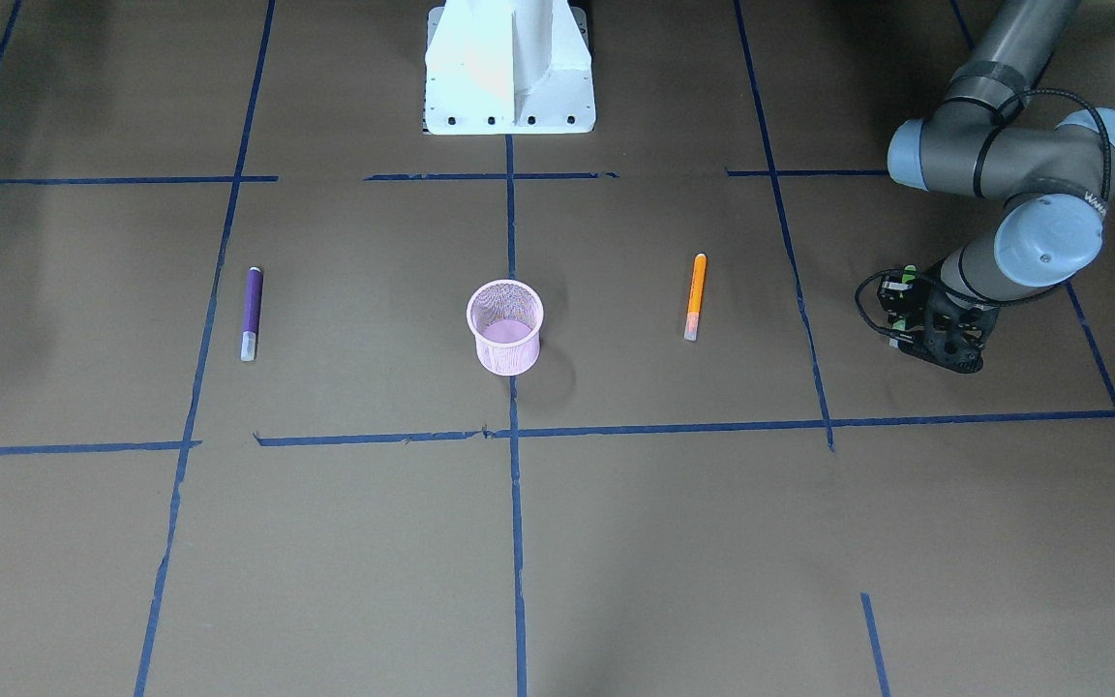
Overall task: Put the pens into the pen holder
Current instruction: 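Lower the left gripper onto the green marker and grasp it, then carry the green marker with the left gripper and drop it into the pink cup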
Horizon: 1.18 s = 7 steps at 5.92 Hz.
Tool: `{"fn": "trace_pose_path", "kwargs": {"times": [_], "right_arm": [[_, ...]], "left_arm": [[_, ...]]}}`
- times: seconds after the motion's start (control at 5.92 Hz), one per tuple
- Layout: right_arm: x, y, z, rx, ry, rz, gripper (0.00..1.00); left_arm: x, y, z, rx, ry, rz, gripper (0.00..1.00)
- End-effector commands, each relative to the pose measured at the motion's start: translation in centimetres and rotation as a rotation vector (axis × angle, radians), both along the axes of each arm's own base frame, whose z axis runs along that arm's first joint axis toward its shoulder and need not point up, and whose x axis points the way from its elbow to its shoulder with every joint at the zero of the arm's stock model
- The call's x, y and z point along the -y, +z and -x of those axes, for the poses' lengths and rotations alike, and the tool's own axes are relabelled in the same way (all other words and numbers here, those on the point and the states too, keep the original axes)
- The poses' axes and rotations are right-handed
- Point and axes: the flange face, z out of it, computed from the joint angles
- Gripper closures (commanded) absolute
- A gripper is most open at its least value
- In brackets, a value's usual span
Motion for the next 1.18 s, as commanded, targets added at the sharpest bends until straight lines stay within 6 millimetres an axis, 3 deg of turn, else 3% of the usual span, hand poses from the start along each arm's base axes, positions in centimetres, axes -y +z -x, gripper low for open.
{"fn": "trace_pose_path", "kwargs": {"times": [0.0, 0.17, 0.51, 0.68, 0.84, 1.01], "right_arm": [[0.1, -0.2, 0.0, 0.001, 0.001, -0.003, 0.00], [0.1, -0.3, 0.0, 0.003, 0.001, -0.006, 0.00], [0.0, -0.4, 0.0, 0.001, 0.000, -0.009, 0.00], [0.0, -0.4, 0.0, 0.002, -0.001, -0.010, 0.00], [0.2, -0.5, 0.0, 0.002, -0.001, -0.013, 0.00], [0.2, -0.5, 0.0, 0.002, -0.001, -0.013, 0.00]], "left_arm": [[-0.4, -9.1, 0.2, -0.111, -0.037, -0.090, 1.00], [1.4, -17.7, -2.2, -0.169, -0.125, -0.132, 1.00], [-0.3, -29.5, -6.3, -0.261, -0.234, -0.205, 1.00], [-3.6, -34.1, -9.4, -0.276, -0.318, -0.285, 1.00], [-5.9, -39.6, -13.7, -0.314, -0.491, -0.278, 1.00], [-5.8, -42.7, -14.0, -0.342, -0.571, -0.321, 0.99]]}}
